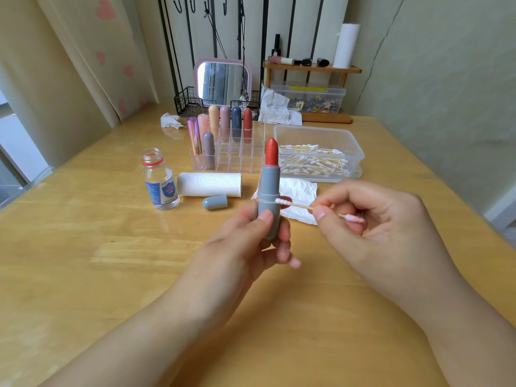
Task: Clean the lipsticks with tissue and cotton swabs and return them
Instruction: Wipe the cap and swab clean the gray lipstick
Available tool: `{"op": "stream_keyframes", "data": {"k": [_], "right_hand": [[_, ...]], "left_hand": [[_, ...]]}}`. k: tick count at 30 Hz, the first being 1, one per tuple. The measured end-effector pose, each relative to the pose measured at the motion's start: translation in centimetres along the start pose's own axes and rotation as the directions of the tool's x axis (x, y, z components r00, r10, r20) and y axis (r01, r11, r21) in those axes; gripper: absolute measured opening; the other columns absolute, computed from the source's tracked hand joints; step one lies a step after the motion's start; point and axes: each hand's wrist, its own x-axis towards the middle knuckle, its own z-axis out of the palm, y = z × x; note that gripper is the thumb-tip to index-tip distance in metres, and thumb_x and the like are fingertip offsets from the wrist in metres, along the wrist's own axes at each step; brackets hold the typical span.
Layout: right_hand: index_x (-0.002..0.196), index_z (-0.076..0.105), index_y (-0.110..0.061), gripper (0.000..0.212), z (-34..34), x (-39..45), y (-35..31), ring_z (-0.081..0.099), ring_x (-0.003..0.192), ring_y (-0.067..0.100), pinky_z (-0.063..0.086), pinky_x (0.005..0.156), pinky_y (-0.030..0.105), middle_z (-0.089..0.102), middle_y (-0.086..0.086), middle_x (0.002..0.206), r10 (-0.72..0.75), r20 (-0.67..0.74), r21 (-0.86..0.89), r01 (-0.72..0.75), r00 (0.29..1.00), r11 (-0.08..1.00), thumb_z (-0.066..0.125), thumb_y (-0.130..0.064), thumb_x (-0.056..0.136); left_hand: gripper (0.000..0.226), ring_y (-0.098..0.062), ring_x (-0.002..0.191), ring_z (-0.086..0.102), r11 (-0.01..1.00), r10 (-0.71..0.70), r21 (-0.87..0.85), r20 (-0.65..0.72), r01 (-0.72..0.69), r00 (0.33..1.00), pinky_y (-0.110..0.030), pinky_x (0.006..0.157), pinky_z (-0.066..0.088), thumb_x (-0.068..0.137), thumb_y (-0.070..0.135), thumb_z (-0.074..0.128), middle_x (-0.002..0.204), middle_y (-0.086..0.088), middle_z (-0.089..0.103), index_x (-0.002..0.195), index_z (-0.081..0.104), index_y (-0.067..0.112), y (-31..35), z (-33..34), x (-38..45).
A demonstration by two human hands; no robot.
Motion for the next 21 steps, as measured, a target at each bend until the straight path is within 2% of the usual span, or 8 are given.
{"op": "stream_keyframes", "data": {"k": [4, 7, 11, 13, 19, 21], "right_hand": [[0.068, 0.062, -0.023, 0.012, 0.1, 0.0, 0.1, 0.035, 0.048, 0.007, 0.032, 0.050, 0.012, 0.042, 0.006, 0.055, -0.010, -0.007, -0.009, 0.010, 1.000, 1.000, 0.058, -0.030, 0.076], [0.067, 0.063, -0.022, 0.010, 0.2, 0.0, 0.0, 0.036, 0.048, 0.007, 0.032, 0.051, 0.011, 0.043, 0.005, 0.053, -0.011, -0.010, -0.021, 0.011, 1.000, 1.000, 0.063, -0.021, 0.077], [0.066, 0.062, -0.020, 0.015, 0.8, -0.1, -0.6, 0.042, 0.047, 0.001, 0.031, 0.052, 0.003, 0.046, -0.015, 0.048, -0.024, 0.024, -0.018, 0.025, 0.999, 1.000, 0.063, -0.011, 0.078], [0.066, 0.062, -0.020, 0.016, 1.2, -0.2, -0.5, 0.045, 0.047, -0.001, 0.033, 0.053, 0.001, 0.048, -0.020, 0.047, -0.016, 0.033, -0.024, 0.017, 0.999, 1.000, 0.063, -0.010, 0.078], [0.065, 0.062, -0.027, 0.013, 1.4, -0.1, 0.4, 0.040, 0.049, 0.003, 0.032, 0.052, 0.005, 0.044, -0.010, 0.053, 0.066, 0.008, -0.041, -0.066, 0.998, 0.997, 0.063, -0.019, 0.076], [0.065, 0.062, -0.026, 0.012, 1.3, 0.0, 0.6, 0.038, 0.049, 0.005, 0.031, 0.051, 0.007, 0.042, -0.002, 0.054, 0.083, 0.007, -0.034, -0.083, 0.997, 0.996, 0.063, -0.021, 0.075]], "left_hand": [[0.038, -0.017, 0.065, 0.053, 0.998, 0.012, 0.063, -0.001, -0.012, 1.000, -0.028, 0.070, 0.051, 0.085, 0.023, 0.044, 0.076, -0.006, 0.057, 0.112, 0.056, -0.002, 0.1, -0.4, -0.1], [0.037, -0.017, 0.068, 0.056, 0.996, 0.019, 0.089, 0.006, -0.019, 1.000, -0.029, 0.073, 0.051, 0.085, 0.022, 0.045, 0.078, -0.004, 0.058, 0.112, 0.056, -0.001, 0.0, -0.5, 0.0], [0.034, -0.017, 0.072, 0.057, 0.977, 0.032, 0.211, 0.025, -0.036, 0.999, -0.027, 0.077, 0.051, 0.086, 0.020, 0.046, 0.084, -0.008, 0.060, 0.106, 0.053, -0.006, -0.4, -0.4, -0.1], [0.037, -0.017, 0.073, 0.059, 0.966, 0.028, 0.255, 0.019, -0.032, 0.999, -0.025, 0.076, 0.050, 0.086, 0.021, 0.047, 0.089, -0.014, 0.062, 0.109, 0.053, -0.007, -0.6, -0.5, 0.0], [0.025, -0.012, 0.069, 0.061, 0.949, 0.051, 0.312, -0.034, -0.038, 0.998, -0.020, 0.071, 0.050, 0.088, 0.025, 0.060, 0.077, 0.002, 0.065, 0.103, 0.058, 0.006, -0.4, -1.0, 0.3], [0.028, -0.011, 0.068, 0.062, 0.946, 0.058, 0.323, -0.047, -0.040, 0.997, -0.018, 0.070, 0.049, 0.082, 0.025, 0.058, 0.076, 0.004, 0.066, 0.103, 0.058, 0.008, -0.4, -0.9, 0.3]]}}
